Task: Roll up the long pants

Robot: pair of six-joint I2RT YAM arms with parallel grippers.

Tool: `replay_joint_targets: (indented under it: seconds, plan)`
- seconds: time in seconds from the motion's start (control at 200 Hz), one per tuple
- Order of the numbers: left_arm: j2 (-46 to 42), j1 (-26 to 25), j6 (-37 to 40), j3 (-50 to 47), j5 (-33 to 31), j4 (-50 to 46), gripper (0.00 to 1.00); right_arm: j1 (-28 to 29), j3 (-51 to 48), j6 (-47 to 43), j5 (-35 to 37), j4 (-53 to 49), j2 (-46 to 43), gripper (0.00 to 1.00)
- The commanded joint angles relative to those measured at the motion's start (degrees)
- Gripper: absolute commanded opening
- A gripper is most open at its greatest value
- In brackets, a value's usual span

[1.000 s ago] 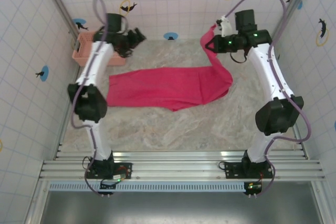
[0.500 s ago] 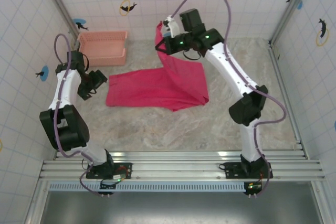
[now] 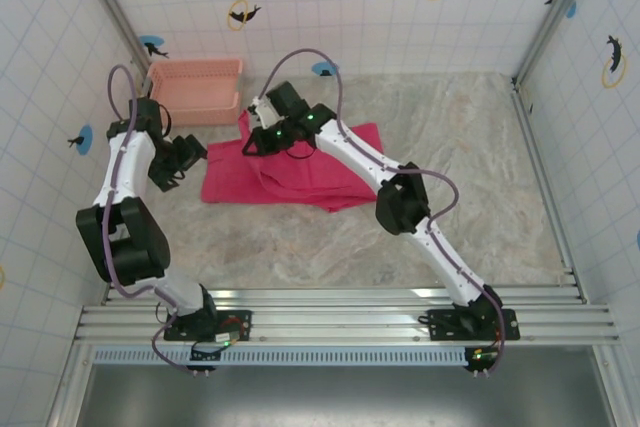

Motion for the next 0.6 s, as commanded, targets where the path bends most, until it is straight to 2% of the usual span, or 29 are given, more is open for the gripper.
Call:
replay_joint_targets:
  seconds: [0.0, 0.045, 0.195, 0.34, 0.5, 0.595]
  plan:
    - [1.51, 0.15, 1.01, 2.18, 0.48, -1.25, 0.97, 2.18, 2.94, 4.43, -4.32, 6.53, 2.60, 0.41]
    - [1.52, 0.10, 1.19, 2.21, 0.28, -1.25, 0.97, 2.38, 3.08, 5.53, -4.88, 7.83, 3.44, 0.55]
    - [1.27, 0.16, 1.73, 2.52, -1.71, -2.12, 0.97, -0.11, 3.55, 7.02, -5.33, 9.37, 2.59, 0.67]
    - [0.84, 0.13, 3.07, 2.42, -3.30, -2.45, 0.97, -6.00, 3.54, 6.72, -4.68, 7.83, -1.60, 0.67]
    - [-0.98, -1.04, 4.82, 2.31, -5.03, -1.62, 0.97, -14.66, 2.26, -2.27, 0.32, -6.80, -8.82, 0.70]
    - [-1.64, -1.84, 5.29, 2.20, -5.59, -1.72, 0.97, -18.45, -1.15, -3.23, -1.62, -9.92, -10.33, 0.69]
